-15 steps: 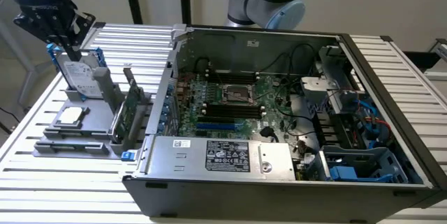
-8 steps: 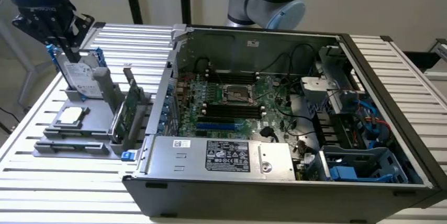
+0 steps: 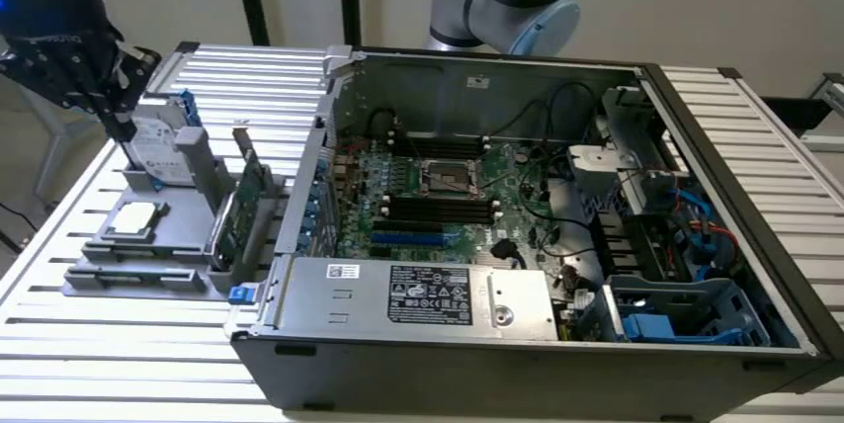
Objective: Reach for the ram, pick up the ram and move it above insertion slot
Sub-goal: 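Reach for the ram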
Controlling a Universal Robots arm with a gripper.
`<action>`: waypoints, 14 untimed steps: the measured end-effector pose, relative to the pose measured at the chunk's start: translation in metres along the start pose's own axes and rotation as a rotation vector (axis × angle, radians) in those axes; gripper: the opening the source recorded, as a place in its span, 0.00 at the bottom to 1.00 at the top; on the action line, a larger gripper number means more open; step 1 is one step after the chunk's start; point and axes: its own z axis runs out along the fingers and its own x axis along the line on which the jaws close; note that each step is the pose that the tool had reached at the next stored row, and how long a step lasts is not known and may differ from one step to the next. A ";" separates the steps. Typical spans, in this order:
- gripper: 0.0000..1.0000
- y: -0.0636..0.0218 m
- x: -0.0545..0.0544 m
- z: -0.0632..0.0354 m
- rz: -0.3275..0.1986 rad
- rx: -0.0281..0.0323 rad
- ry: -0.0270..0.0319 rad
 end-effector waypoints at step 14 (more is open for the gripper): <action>0.11 -0.0483 0.011 0.0043 -0.004 -0.0001 0.0001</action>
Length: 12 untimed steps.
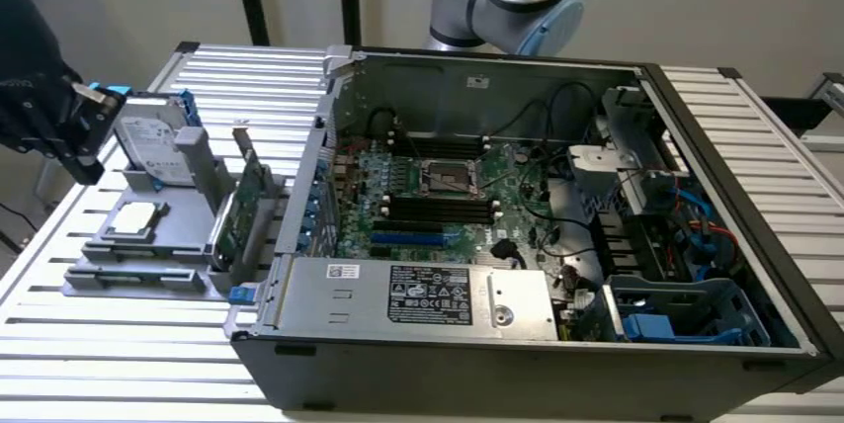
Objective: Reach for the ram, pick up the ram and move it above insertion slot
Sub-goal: 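Reach for the ram, then pick up the ram and move it above insertion slot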
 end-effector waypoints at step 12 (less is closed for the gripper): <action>0.11 0.0000 0.000 0.0005 -0.216 0.0001 0.0083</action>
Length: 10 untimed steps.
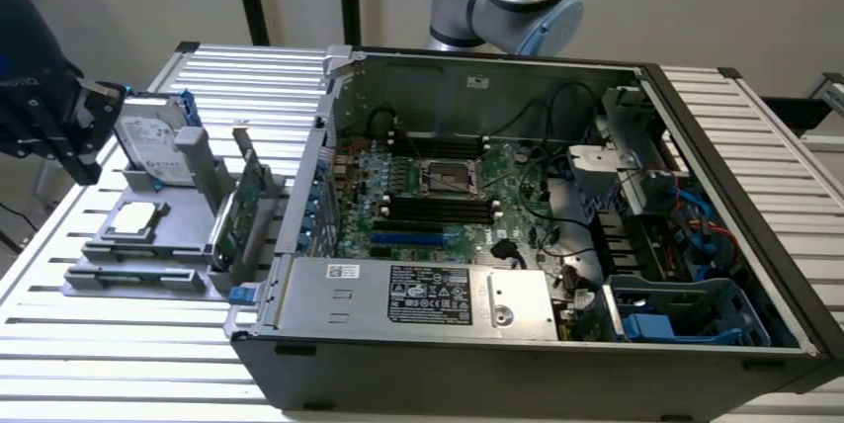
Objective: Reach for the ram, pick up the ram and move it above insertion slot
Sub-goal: 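Pick up the ram and move it above insertion slot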
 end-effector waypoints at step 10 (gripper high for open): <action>0.11 0.0000 0.000 0.0005 -0.182 0.0000 0.0069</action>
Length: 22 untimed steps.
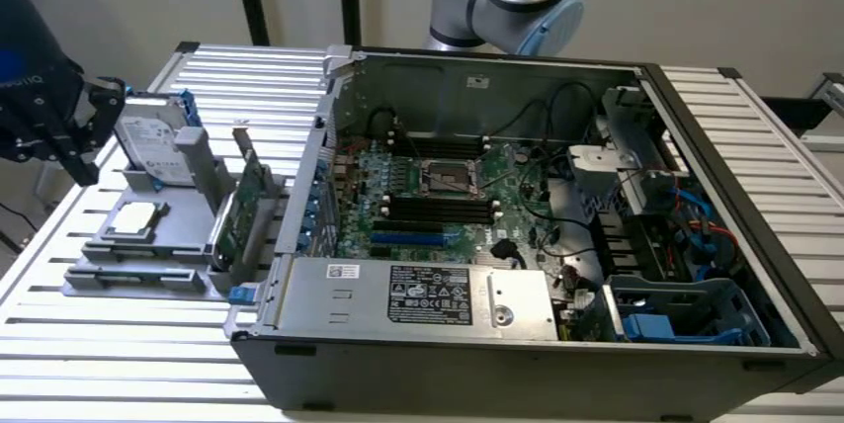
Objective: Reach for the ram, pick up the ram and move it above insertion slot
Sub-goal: 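Pick up the ram and move it above insertion slot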
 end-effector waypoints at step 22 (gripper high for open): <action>0.11 -0.0001 0.000 0.0014 -0.401 0.0000 0.0154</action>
